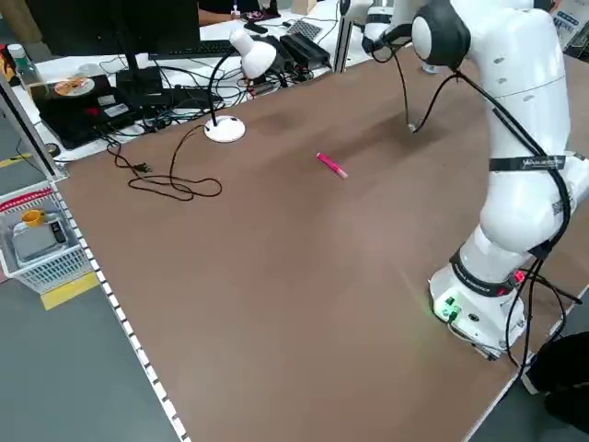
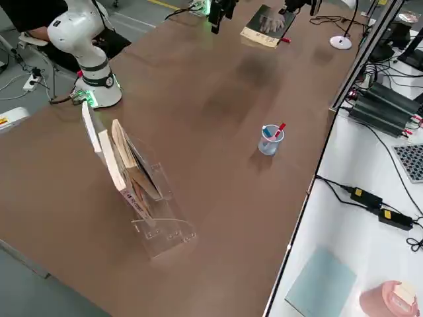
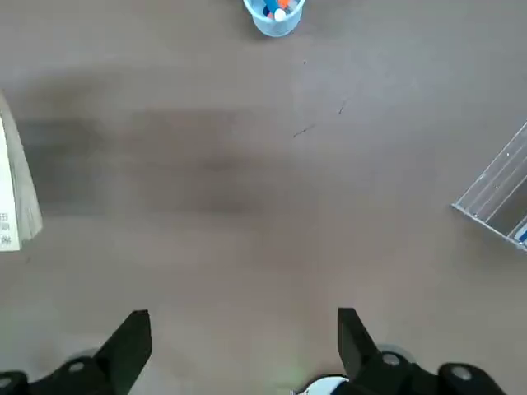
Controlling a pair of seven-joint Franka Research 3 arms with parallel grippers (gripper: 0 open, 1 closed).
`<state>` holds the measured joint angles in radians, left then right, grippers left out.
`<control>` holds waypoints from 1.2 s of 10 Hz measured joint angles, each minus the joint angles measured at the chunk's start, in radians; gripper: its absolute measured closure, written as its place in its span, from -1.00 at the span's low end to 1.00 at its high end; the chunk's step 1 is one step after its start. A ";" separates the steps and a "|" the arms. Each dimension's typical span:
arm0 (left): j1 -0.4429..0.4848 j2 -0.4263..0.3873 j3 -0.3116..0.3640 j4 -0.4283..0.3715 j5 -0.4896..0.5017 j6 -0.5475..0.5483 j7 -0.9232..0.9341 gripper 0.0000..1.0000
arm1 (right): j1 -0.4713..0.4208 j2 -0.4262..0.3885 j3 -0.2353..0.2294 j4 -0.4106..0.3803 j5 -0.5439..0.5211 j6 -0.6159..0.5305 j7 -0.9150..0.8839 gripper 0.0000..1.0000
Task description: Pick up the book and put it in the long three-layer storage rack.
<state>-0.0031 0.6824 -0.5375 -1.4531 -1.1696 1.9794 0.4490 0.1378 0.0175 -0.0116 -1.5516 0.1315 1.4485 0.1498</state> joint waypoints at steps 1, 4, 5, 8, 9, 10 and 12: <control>-0.006 0.006 0.000 0.004 -0.039 0.001 0.024 0.97 | 0.000 0.000 -0.003 -0.002 0.022 -0.008 -0.001 -1.00; -0.041 0.010 0.001 0.016 -0.163 0.023 0.049 0.97 | -0.011 0.000 -0.014 -0.003 0.067 -0.019 -0.009 -1.00; -0.055 0.018 0.002 0.030 -0.190 0.030 0.049 0.97 | -0.020 0.000 -0.015 -0.007 0.098 -0.022 -0.019 -1.00; -0.095 0.067 0.004 0.081 -0.246 0.070 0.058 0.97 | -0.071 0.001 -0.018 -0.028 0.201 -0.023 -0.081 -1.00; -0.111 0.084 0.004 0.092 -0.277 0.091 0.069 0.97 | -0.087 0.001 -0.019 -0.034 0.230 -0.025 -0.097 -1.00; -0.129 0.098 0.005 0.098 -0.309 0.107 0.081 0.97 | -0.099 0.001 -0.020 -0.038 0.262 -0.029 -0.110 -1.00; -0.164 0.122 0.005 0.113 -0.352 0.125 0.093 0.97 | -0.113 0.002 -0.021 -0.048 0.337 -0.035 -0.128 -1.00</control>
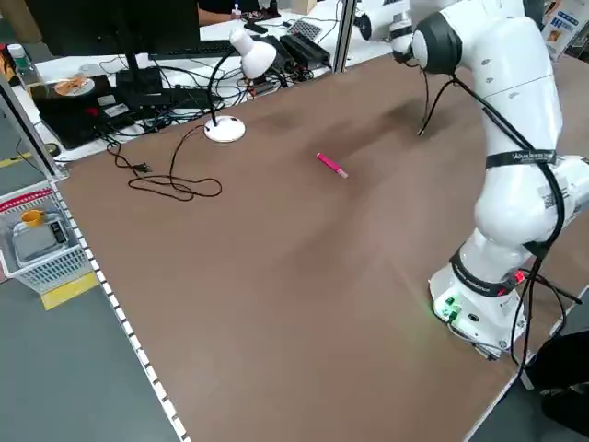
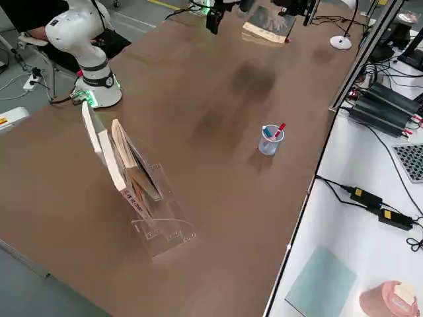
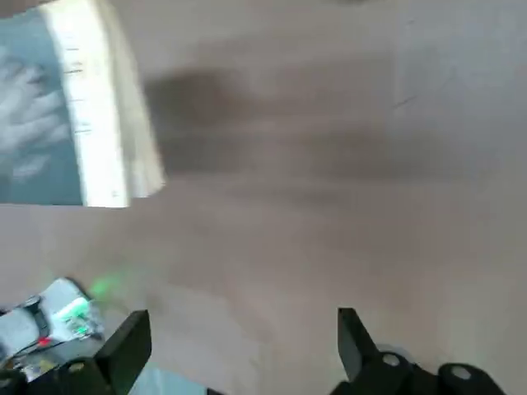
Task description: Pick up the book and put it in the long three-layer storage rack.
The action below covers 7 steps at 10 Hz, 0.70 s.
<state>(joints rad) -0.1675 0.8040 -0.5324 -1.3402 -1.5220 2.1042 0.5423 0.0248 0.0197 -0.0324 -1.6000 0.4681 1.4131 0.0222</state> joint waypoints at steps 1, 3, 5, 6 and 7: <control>-0.016 0.012 0.000 0.012 -0.008 0.005 0.000 0.97 | -0.007 0.001 0.000 -0.009 0.044 0.000 -0.003 -1.00; -0.036 0.033 0.000 0.036 -0.012 0.013 0.000 0.97 | -0.022 0.013 0.000 -0.025 0.111 0.000 -0.024 -1.00; -0.038 0.043 0.001 0.048 -0.013 0.014 0.000 0.97 | -0.045 0.033 -0.001 -0.036 0.149 0.000 -0.067 -1.00; -0.039 0.045 0.001 0.049 -0.016 0.014 0.000 0.97 | -0.058 0.043 -0.001 -0.042 0.161 0.000 -0.092 -1.00; -0.043 0.047 0.001 0.049 -0.022 0.014 0.000 0.97 | -0.068 0.052 -0.001 -0.048 0.171 0.000 -0.112 -1.00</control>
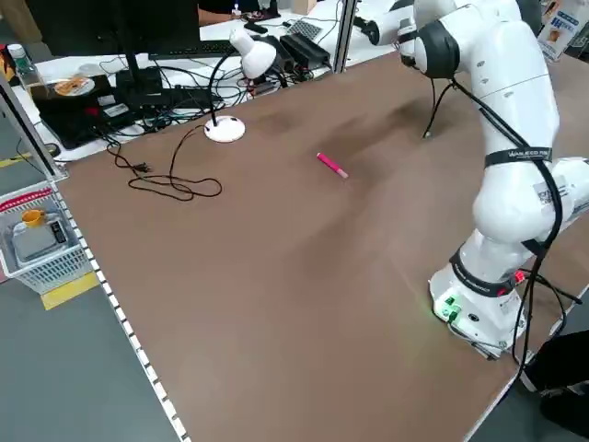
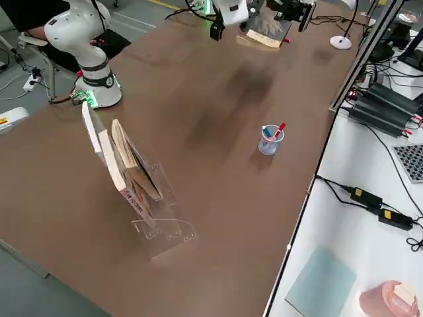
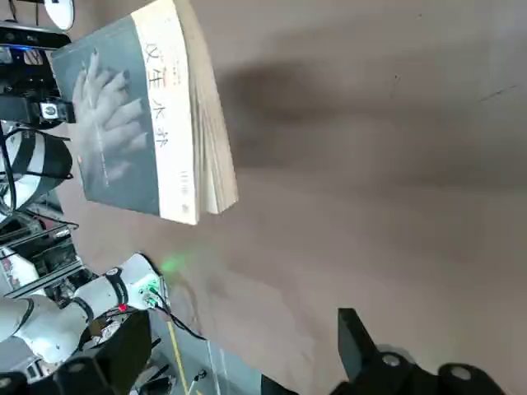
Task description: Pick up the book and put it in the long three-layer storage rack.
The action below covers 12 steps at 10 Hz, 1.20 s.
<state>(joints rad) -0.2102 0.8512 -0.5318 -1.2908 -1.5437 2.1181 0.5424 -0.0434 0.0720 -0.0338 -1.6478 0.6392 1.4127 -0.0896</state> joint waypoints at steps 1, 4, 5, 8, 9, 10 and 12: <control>-0.007 0.003 0.000 0.000 -0.008 0.003 0.000 0.97 | -0.009 0.008 0.000 -0.004 0.015 0.000 -0.015 -1.00; -0.042 0.006 0.000 0.004 -0.022 0.047 0.000 0.97 | -0.036 0.037 0.000 -0.016 0.073 0.000 -0.050 -1.00; -0.051 0.007 0.000 0.007 -0.023 0.057 0.000 0.97 | -0.044 0.050 -0.001 -0.018 0.097 0.000 -0.064 -1.00; -0.060 0.007 0.000 0.011 -0.024 0.075 0.000 0.97 | -0.067 0.094 -0.001 -0.020 0.130 0.000 -0.106 -1.00; -0.061 0.007 0.002 0.011 -0.024 0.078 0.000 0.97 | -0.073 0.106 -0.001 -0.020 0.138 0.000 -0.116 -1.00; -0.061 0.007 0.003 0.011 -0.024 0.078 0.000 0.97 | -0.079 0.114 -0.001 -0.020 0.149 0.000 -0.126 -1.00; -0.062 0.007 0.005 0.011 -0.024 0.079 0.000 0.97 | -0.093 0.129 -0.001 -0.030 0.193 -0.002 -0.158 -1.00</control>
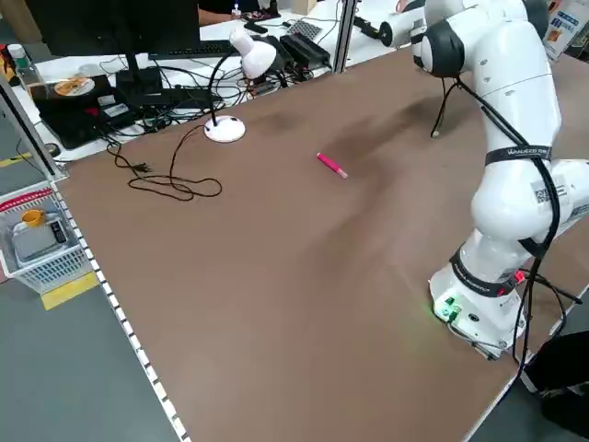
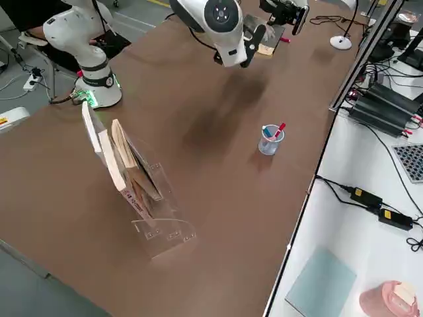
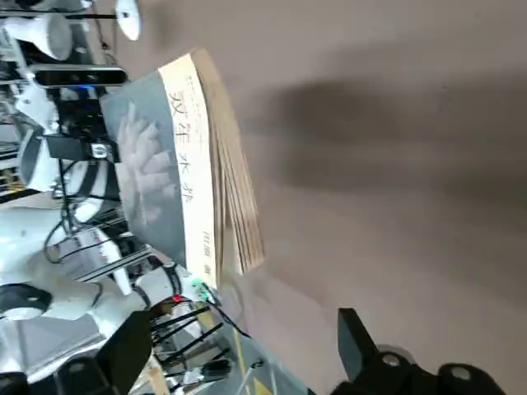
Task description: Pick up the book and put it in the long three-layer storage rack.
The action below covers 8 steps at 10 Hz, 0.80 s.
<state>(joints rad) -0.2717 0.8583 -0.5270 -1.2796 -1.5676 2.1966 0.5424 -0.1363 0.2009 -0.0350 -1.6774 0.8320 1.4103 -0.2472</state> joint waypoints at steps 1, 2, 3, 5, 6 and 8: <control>0.000 0.000 0.000 0.000 0.000 0.000 0.000 0.97 | -0.009 0.008 0.000 -0.010 0.026 -0.001 -0.021 -1.00; 0.000 0.000 0.000 0.000 0.000 0.000 0.000 0.97 | -0.017 0.018 0.000 -0.021 0.050 -0.001 -0.043 -1.00; 0.000 0.000 0.001 0.000 0.000 0.000 0.000 0.97 | -0.024 0.033 0.000 -0.028 0.070 -0.001 -0.064 -1.00; -0.001 0.000 0.002 0.000 0.000 0.000 0.000 0.97 | -0.028 0.063 0.000 -0.036 0.116 -0.001 -0.094 -1.00; -0.002 0.000 0.004 0.000 0.000 0.000 0.000 0.97 | -0.028 0.080 0.000 -0.037 0.141 -0.001 -0.108 -1.00; -0.006 0.001 0.010 0.000 0.000 0.000 0.000 0.97 | -0.028 0.114 0.001 -0.042 0.196 -0.002 -0.134 -1.00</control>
<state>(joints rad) -0.2778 0.8592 -0.5171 -1.2791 -1.5676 2.1967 0.5424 -0.1646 0.3154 -0.0338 -1.7193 1.0277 1.4088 -0.3809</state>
